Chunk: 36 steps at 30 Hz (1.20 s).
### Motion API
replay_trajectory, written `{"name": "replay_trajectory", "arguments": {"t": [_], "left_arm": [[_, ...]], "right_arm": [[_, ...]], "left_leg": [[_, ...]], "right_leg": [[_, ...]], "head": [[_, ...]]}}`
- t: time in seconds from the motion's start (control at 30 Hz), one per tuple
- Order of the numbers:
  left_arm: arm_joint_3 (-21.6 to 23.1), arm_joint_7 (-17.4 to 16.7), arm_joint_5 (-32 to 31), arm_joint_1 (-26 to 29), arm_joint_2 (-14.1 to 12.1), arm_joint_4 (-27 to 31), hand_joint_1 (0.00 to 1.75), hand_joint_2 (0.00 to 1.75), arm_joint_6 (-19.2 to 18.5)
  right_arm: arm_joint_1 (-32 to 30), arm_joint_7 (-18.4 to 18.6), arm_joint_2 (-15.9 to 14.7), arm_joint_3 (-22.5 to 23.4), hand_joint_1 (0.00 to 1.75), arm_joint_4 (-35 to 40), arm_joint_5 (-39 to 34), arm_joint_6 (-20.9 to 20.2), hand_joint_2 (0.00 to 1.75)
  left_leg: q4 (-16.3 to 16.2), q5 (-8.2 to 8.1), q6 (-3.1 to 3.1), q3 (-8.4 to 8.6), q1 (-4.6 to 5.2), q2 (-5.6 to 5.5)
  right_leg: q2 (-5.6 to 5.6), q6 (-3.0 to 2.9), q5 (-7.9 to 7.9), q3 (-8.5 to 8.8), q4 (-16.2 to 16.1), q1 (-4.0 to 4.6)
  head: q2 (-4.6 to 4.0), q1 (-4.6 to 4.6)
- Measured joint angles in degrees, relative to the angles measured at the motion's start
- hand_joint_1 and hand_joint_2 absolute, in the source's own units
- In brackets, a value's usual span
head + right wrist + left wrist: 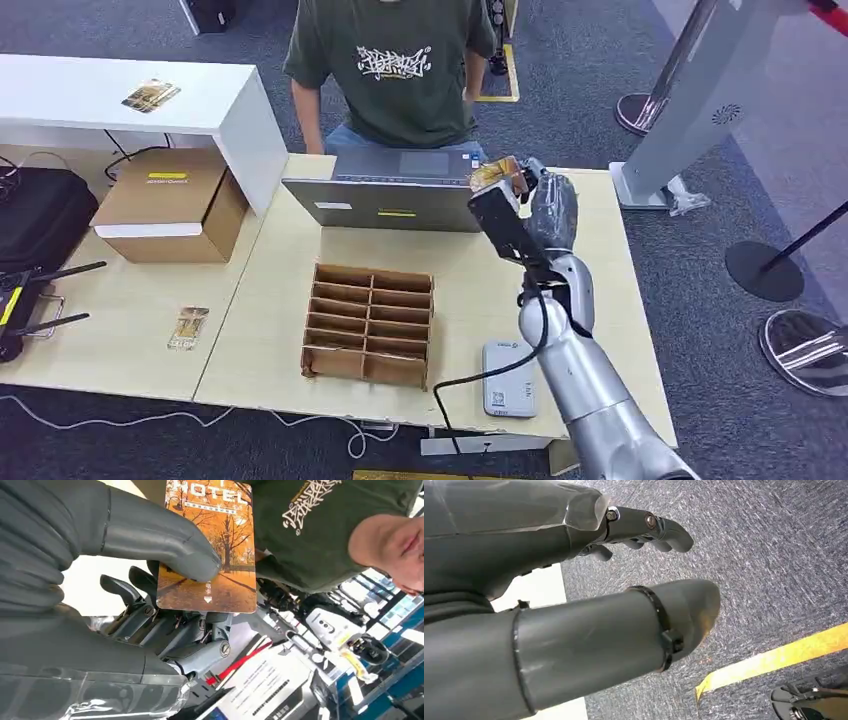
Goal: Pass the card to the sensor for recognition and then transmit it.
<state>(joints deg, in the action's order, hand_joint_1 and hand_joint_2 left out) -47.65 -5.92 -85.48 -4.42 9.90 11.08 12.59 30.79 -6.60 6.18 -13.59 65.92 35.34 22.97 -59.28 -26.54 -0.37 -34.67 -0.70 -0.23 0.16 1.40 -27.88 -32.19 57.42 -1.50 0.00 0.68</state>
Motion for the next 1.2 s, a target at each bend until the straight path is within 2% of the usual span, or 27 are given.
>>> {"name": "replay_trajectory", "arguments": {"t": [0.4, 0.63, 0.8, 1.2], "left_arm": [[0.0, 0.1, 0.1, 0.0, 0.0, 0.0, 0.0, 0.0, 0.2], [0.0, 0.2, 0.4, 0.2, 0.0, 0.0, 0.0, 0.0, 0.4], [0.0, 0.1, 0.8, 0.3, 0.0, 0.0, 0.0, 0.0, 0.7], [-0.1, -0.1, 1.3, 0.4, 0.0, 0.0, 0.0, 0.0, 1.1]], "right_arm": [[-2.8, 1.5, -3.5, 2.1, 1.75, 3.4, 0.0, 1.5, 1.75], [-7.5, 2.3, -5.4, 4.1, 1.75, 6.5, 1.4, 2.9, 1.75], [-12.1, 2.8, -5.6, 5.1, 1.75, 10.0, 3.8, 4.2, 1.75], [-22.4, 3.5, -5.4, 6.5, 1.75, 17.8, 3.8, 5.4, 1.75]], "left_leg": [[0.0, 0.0, 0.0, -0.01, 0.0, -0.01], [0.0, -0.01, 0.0, -0.01, 0.0, 0.0], [0.0, -0.01, 0.0, -0.03, 0.0, -0.01], [0.0, -0.02, 0.01, -0.07, 0.0, -0.02]], "right_leg": [[0.0, 0.0, 0.0, -0.01, 0.0, 0.0], [-0.01, 0.0, 0.0, -0.02, 0.0, 0.0], [-0.02, 0.0, -0.01, -0.03, 0.0, 0.0], [-0.04, 0.01, -0.02, -0.03, 0.0, 0.0]], "head": [[0.0, -0.02], [0.0, 0.0], [0.0, 0.0], [0.0, 0.0]]}}
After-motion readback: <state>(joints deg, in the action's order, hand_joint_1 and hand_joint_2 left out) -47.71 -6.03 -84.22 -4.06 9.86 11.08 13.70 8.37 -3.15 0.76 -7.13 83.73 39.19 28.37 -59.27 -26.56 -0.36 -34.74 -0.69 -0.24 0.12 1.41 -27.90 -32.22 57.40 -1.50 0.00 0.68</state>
